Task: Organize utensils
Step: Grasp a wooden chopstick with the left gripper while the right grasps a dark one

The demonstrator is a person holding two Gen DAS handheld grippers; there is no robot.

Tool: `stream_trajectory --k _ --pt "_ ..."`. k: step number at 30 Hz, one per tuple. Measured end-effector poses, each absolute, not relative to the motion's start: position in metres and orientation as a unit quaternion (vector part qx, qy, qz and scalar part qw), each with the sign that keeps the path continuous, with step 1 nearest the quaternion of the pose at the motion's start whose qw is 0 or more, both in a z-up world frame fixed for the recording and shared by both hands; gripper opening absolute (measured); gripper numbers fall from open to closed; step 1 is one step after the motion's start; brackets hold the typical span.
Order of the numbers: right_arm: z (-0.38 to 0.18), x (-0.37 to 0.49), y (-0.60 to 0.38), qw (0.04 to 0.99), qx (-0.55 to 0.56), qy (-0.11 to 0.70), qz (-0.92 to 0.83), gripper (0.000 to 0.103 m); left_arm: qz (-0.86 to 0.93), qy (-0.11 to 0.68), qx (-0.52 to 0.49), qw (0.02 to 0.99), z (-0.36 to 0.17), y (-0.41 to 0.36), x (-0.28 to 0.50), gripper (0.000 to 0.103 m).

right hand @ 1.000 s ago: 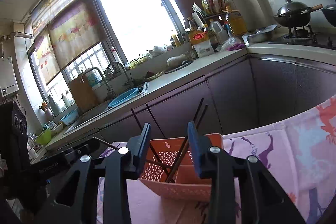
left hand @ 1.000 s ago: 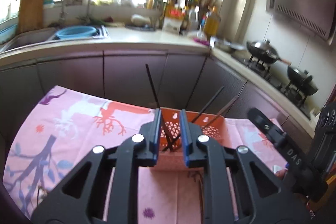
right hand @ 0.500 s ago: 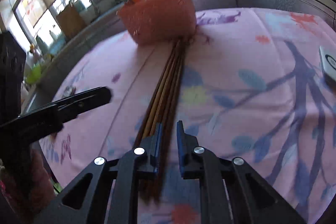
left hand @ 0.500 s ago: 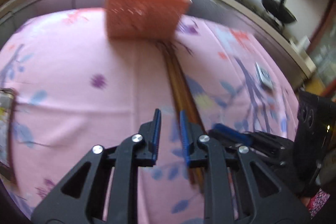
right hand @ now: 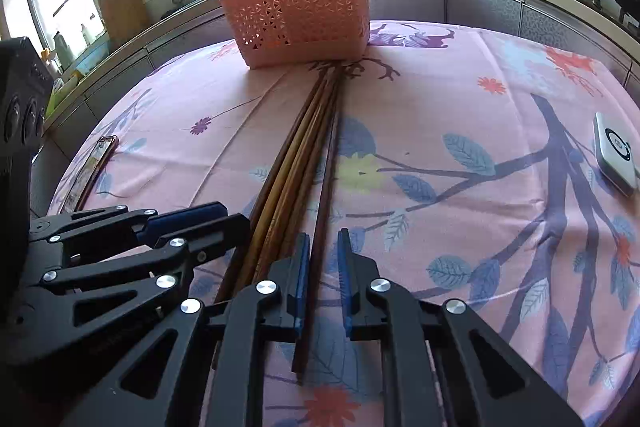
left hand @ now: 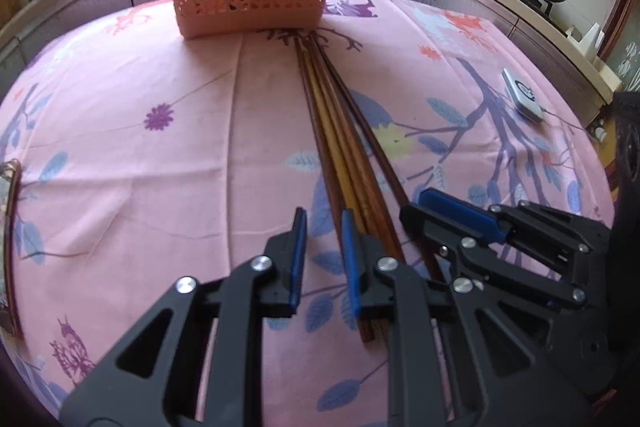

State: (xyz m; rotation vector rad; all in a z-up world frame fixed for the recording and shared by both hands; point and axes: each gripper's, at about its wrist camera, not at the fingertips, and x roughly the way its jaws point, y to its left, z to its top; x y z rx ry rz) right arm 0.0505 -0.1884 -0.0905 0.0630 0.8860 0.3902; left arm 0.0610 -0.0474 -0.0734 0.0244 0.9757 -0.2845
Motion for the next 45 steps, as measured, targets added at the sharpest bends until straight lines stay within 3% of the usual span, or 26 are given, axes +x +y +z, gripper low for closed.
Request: stream_trajectory --k 10,28,39,45 --pt "-0.092 0.058 -0.214 0.892 0.039 0.426 0.150 0.000 -0.144 0.484 -0.040 0.862 -0.068 -0.032 0.071 0.017" --pt "-0.092 0.058 -0.198 0.894 0.026 0.416 0.163 0.000 -0.110 0.472 0.046 0.873 -0.074 -0.066 0.075 0.020" --pt "-0.092 0.072 -0.229 0.894 0.038 0.425 0.137 0.000 -0.100 0.481 0.008 0.871 -0.070 -0.036 0.094 0.015" --pt "-0.088 0.113 -0.200 0.893 -0.009 0.425 0.145 0.000 -0.099 0.475 0.042 0.873 -0.069 -0.054 0.133 0.023"
